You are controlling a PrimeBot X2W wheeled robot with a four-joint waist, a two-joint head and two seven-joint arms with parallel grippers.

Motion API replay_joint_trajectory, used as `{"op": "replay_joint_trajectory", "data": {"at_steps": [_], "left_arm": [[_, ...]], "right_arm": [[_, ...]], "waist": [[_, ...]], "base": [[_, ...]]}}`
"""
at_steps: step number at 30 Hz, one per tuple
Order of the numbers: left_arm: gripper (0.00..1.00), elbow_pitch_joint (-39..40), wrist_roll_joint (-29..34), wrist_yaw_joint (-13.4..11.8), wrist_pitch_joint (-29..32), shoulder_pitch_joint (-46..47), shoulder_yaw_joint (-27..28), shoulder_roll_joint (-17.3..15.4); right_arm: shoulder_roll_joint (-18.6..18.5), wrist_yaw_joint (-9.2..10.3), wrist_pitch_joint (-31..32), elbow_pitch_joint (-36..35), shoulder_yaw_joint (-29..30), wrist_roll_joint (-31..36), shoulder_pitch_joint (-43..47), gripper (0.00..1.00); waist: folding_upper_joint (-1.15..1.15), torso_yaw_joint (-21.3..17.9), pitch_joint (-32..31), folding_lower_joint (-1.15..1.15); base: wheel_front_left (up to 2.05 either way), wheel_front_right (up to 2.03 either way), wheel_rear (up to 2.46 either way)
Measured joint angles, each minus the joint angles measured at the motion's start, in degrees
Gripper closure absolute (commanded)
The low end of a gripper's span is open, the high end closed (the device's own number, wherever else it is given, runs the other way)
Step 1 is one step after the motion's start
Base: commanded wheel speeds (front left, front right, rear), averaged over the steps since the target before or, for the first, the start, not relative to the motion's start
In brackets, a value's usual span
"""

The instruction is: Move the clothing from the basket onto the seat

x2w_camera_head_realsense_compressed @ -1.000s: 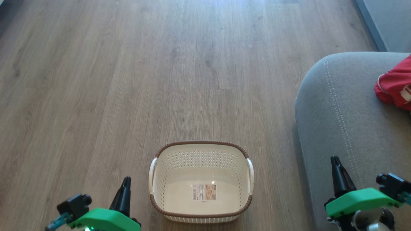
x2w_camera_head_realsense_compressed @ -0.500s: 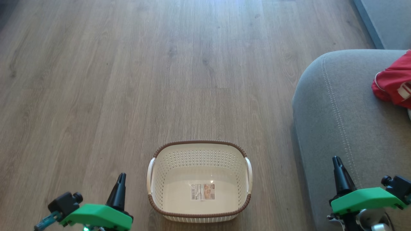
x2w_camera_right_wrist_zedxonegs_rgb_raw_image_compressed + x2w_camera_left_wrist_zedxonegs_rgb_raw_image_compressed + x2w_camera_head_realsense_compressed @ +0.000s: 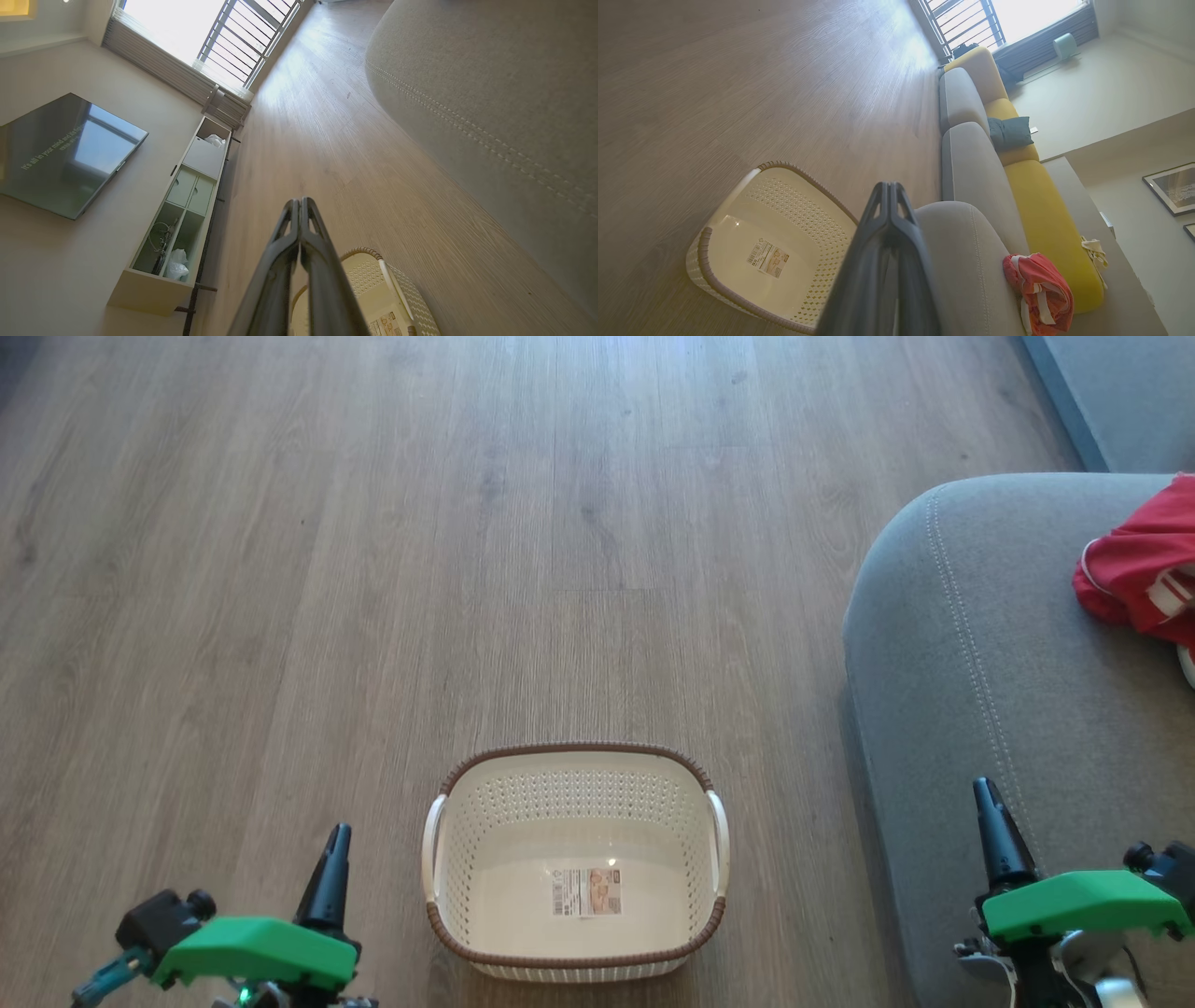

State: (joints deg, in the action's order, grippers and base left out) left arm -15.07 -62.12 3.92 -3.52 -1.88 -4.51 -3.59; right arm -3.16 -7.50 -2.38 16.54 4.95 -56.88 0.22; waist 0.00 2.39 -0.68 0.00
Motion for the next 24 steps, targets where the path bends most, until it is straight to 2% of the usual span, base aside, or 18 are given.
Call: {"op": "replay_joint_trajectory", "data": {"at_steps": [24], "left_arm": [[1.00,-0.30,-14.44,1.52,4.00,2.11,3.15,0.00]], "right_arm": [[0.18,0.01,3.99,-0.11,1.13,-16.13,-1.21,1.00]], "waist": [[0.00,-1.13,0.41,0.00]], "base": [[0.00,0.00,0.00]]}}
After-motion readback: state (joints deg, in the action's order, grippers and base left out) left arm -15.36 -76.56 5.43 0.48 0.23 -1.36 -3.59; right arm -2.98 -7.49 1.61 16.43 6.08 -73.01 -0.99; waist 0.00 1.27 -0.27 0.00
